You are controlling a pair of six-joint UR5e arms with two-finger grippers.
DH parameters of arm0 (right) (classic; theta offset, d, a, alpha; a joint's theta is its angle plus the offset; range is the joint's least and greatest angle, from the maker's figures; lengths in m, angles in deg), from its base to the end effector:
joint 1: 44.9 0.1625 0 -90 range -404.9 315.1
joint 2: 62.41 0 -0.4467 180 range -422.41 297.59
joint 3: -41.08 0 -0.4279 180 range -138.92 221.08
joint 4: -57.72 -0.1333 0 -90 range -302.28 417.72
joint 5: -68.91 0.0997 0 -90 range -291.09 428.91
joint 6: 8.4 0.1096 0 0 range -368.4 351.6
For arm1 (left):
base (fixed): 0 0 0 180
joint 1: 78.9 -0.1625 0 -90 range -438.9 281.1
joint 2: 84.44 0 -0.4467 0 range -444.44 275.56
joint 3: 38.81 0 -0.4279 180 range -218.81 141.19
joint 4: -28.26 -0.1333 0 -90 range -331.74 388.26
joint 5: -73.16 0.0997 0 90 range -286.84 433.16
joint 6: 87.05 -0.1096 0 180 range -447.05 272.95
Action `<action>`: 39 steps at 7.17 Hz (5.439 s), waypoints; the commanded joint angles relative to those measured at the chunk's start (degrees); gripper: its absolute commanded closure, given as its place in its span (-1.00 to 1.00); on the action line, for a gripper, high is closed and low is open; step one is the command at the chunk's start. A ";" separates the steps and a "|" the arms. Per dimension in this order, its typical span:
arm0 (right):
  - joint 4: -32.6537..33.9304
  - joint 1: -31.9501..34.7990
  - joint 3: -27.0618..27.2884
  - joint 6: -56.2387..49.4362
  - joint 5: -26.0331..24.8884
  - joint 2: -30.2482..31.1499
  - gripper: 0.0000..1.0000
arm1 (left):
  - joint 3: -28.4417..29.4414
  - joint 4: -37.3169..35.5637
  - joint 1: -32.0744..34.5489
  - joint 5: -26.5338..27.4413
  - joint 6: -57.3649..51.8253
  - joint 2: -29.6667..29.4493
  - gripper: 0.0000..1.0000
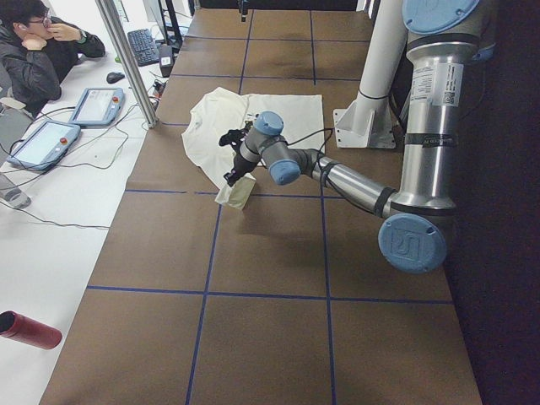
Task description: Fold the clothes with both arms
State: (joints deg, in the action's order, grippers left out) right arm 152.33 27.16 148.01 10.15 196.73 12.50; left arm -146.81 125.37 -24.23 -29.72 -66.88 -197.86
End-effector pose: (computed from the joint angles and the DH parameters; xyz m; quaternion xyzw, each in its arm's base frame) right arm -0.1242 -0.5983 0.3979 0.1143 -0.3692 -0.0719 0.9195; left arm 0.2839 -0.5888 0.2854 0.3138 0.2806 0.1652 0.8919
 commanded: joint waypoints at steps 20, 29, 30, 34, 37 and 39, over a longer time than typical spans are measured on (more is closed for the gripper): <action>-10.70 -18.05 -1.02 19.40 -12.27 -8.97 -1.00 | 22.48 14.25 -5.59 -9.24 12.05 -20.73 -1.00; -1.28 -42.17 -23.95 20.91 -46.95 -32.72 -0.63 | 22.39 15.31 9.40 -18.42 -8.92 -8.83 -1.00; -1.45 -43.57 -25.79 20.91 -50.26 -33.59 -0.56 | 22.39 15.31 9.40 -18.42 -8.92 -8.75 -1.00; -1.37 -45.08 -29.76 18.73 -54.86 -33.78 -0.28 | 22.39 15.40 9.40 -18.42 -8.83 -8.75 -1.00; -1.19 -45.60 -29.68 18.54 -55.22 -32.81 -0.22 | 22.39 15.40 9.31 -18.42 -8.04 -8.75 -1.00; -1.19 -45.87 -29.59 18.54 -55.13 -33.25 0.16 | 22.39 15.40 9.31 -18.33 -8.04 -8.75 -1.00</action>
State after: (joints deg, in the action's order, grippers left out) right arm 151.13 -18.59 118.34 28.70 141.59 -20.50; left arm -124.42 140.76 -14.90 -48.07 -74.98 -206.61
